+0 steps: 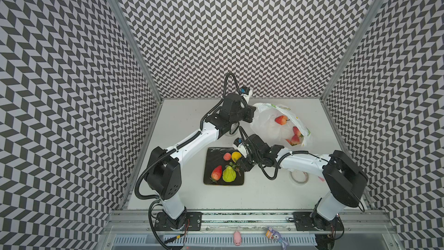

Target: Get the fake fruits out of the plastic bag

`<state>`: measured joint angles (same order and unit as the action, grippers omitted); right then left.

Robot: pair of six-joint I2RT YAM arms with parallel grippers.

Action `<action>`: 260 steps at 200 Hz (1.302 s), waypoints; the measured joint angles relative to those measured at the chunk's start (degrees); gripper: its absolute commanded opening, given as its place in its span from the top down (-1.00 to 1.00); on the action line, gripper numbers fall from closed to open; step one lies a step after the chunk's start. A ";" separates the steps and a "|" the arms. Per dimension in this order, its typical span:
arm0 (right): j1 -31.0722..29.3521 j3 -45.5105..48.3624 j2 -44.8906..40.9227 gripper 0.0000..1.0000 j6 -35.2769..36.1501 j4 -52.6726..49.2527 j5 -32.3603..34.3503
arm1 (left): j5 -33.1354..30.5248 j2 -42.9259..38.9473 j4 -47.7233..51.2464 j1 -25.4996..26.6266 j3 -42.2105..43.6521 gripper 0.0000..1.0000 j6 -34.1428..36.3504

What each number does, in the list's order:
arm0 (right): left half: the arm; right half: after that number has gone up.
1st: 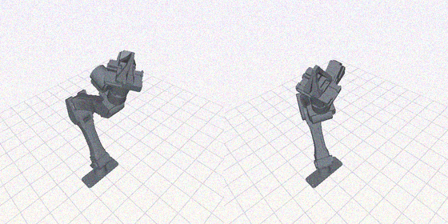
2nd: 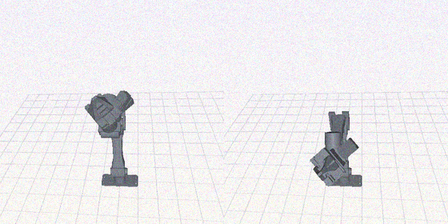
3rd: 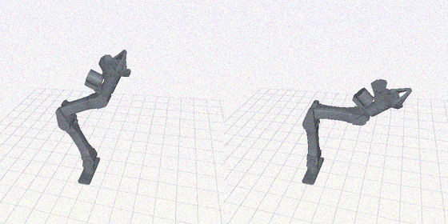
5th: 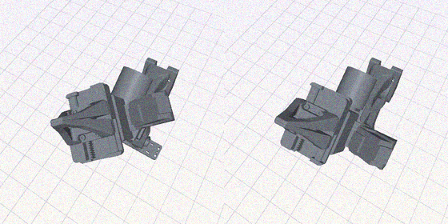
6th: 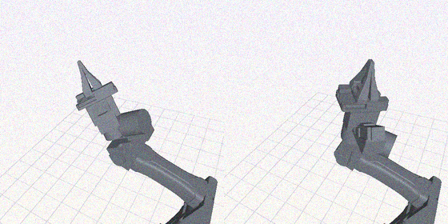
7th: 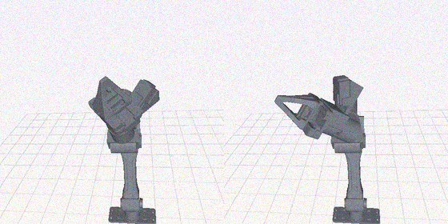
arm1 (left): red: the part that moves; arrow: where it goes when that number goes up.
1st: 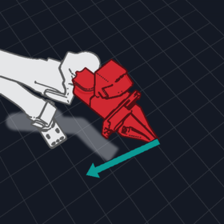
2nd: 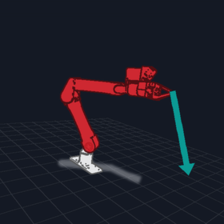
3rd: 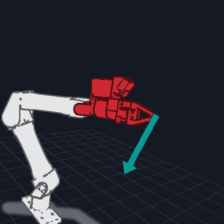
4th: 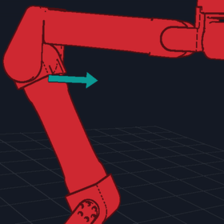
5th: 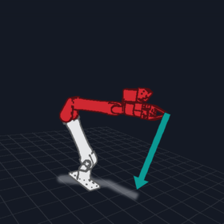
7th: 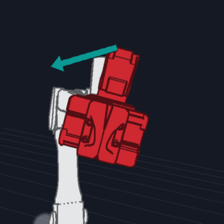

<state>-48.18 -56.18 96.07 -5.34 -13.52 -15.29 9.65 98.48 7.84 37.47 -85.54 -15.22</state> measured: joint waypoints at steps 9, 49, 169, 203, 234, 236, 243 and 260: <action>0.00 0.00 0.37 -0.28 -0.09 -0.13 -0.07 | 0.00 0.00 0.00 0.00 0.00 1.00 0.00; 0.00 -0.07 0.74 -0.72 0.35 -1.44 -0.17 | 0.00 0.00 -0.02 0.00 0.00 1.00 0.00; 0.02 0.55 -3.15 -0.76 5.27 -5.18 2.75 | 0.13 0.00 0.00 0.00 0.02 1.00 0.02; 0.00 0.55 -2.14 -0.65 7.13 -1.79 2.84 | 0.20 -0.31 0.02 -0.02 1.05 0.25 0.42; 0.00 0.55 0.15 -0.59 8.63 0.22 2.84 | -0.92 -2.82 0.66 -0.02 4.00 -0.65 0.48; 0.00 0.55 0.26 -0.59 8.72 0.28 2.82 | -1.01 -3.17 0.81 -0.02 4.17 -0.74 0.83; 0.02 0.55 0.46 -0.58 8.98 0.37 2.82 | -1.46 -4.17 0.98 -0.02 4.68 -0.84 0.92; 0.00 0.66 0.55 -0.58 9.31 0.68 2.82 | -2.51 -7.23 1.46 -0.02 5.60 -0.92 1.29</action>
<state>-48.18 -55.53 96.62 3.97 -12.84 -12.47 7.14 91.24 9.30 37.45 -79.94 -13.93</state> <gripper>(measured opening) 0.792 0.935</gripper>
